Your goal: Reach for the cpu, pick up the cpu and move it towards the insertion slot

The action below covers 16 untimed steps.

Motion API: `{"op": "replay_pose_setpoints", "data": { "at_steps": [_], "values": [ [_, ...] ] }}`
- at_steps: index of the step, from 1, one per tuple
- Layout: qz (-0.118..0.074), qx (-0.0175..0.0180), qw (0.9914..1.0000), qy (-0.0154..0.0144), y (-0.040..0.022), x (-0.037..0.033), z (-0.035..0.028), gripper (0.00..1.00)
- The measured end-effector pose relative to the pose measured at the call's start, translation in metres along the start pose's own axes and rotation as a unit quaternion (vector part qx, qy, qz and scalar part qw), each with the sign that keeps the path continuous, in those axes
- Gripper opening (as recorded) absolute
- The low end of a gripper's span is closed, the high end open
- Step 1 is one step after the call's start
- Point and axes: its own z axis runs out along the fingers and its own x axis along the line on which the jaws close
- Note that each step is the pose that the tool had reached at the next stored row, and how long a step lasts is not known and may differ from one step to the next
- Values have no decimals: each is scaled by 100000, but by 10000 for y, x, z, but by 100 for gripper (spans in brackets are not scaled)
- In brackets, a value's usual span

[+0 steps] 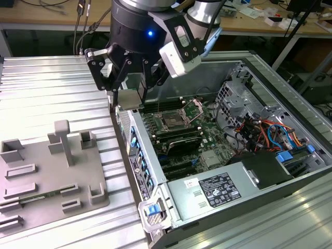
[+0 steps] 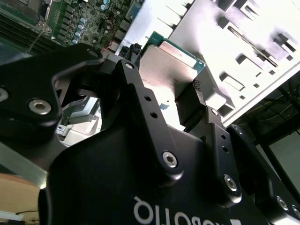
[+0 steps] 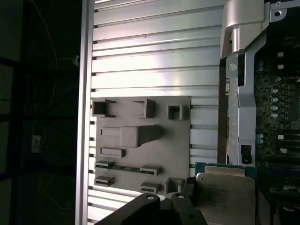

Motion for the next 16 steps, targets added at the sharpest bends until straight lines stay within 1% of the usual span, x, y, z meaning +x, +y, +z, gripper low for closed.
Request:
{"op": "replay_pose_setpoints", "data": {
  "at_steps": [13,16],
  "values": [
    [1,21,100000,-2,-6,-150,1,55],
    [3,30,100000,2,-7,-193,1,55]
  ]
}}
